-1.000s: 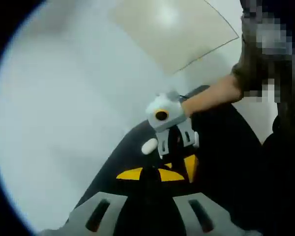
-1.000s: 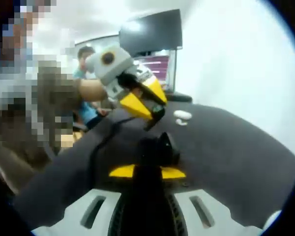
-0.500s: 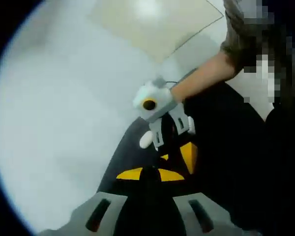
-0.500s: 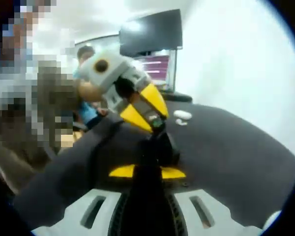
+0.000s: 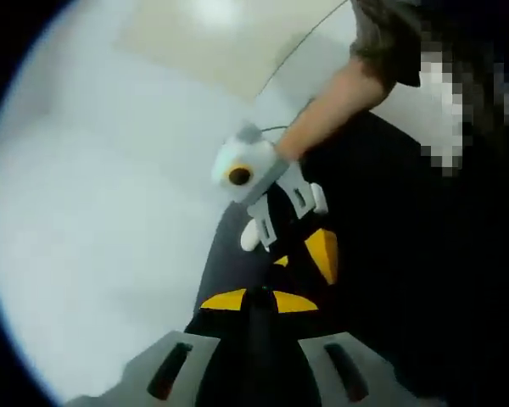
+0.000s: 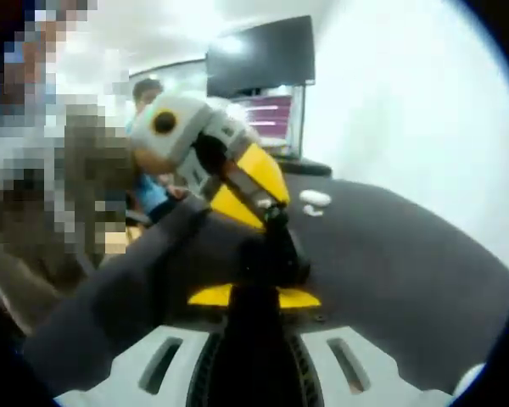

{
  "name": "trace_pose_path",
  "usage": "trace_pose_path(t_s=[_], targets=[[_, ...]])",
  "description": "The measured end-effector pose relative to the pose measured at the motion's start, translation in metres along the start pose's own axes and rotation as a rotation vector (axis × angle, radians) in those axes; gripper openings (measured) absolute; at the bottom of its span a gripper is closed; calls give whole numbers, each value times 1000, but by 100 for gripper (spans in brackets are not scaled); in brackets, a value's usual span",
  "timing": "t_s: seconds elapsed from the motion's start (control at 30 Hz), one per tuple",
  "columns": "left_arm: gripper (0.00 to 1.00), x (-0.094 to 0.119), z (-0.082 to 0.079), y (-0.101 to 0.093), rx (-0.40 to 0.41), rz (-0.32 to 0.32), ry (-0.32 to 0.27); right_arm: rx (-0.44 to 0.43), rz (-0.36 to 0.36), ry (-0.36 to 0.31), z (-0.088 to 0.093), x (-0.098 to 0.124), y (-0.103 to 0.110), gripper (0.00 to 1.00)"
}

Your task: Pick up three earphones and place each one into its charging case using tactile feedback, ensure that each earphone is properly inserted and securely positioned inside the case.

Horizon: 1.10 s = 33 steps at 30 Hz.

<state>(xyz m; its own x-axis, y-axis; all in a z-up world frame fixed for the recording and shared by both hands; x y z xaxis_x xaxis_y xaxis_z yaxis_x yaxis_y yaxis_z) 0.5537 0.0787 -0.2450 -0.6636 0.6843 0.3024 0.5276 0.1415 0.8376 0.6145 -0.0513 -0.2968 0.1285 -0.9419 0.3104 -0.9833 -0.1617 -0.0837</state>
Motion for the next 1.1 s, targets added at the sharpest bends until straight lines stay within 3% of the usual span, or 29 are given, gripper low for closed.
trace_pose_path(t_s=[0.23,0.5,0.73,0.83,1.1], targets=[[8,1,-5,-3,-116,16,19,0,0,0,0,0,1,19],[8,2,-8,-5,-180,8,41,1,-1,1,0,0,1,19],[8,10,-17,-1,-345,-99,187,0,-2,1,0,0,1,19],[8,11,-19,-11,-340,-96,200,1,-2,1,0,0,0,19],[8,9,-20,-13,-379,-133,227,2,2,0,0,0,0,19]])
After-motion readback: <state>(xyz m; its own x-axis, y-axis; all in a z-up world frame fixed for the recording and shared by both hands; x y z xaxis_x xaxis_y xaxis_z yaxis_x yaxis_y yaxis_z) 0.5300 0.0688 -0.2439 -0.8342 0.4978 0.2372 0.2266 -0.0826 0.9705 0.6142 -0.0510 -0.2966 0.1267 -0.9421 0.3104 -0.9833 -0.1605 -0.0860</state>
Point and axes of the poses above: the point that each gripper's makers call its tool centre point, and the gripper's own axes: x roughly backward along the fingers, y roughly to its left, z roughly out of its underside, the point moved 8 cm from there along x, roughly backward along the fingers
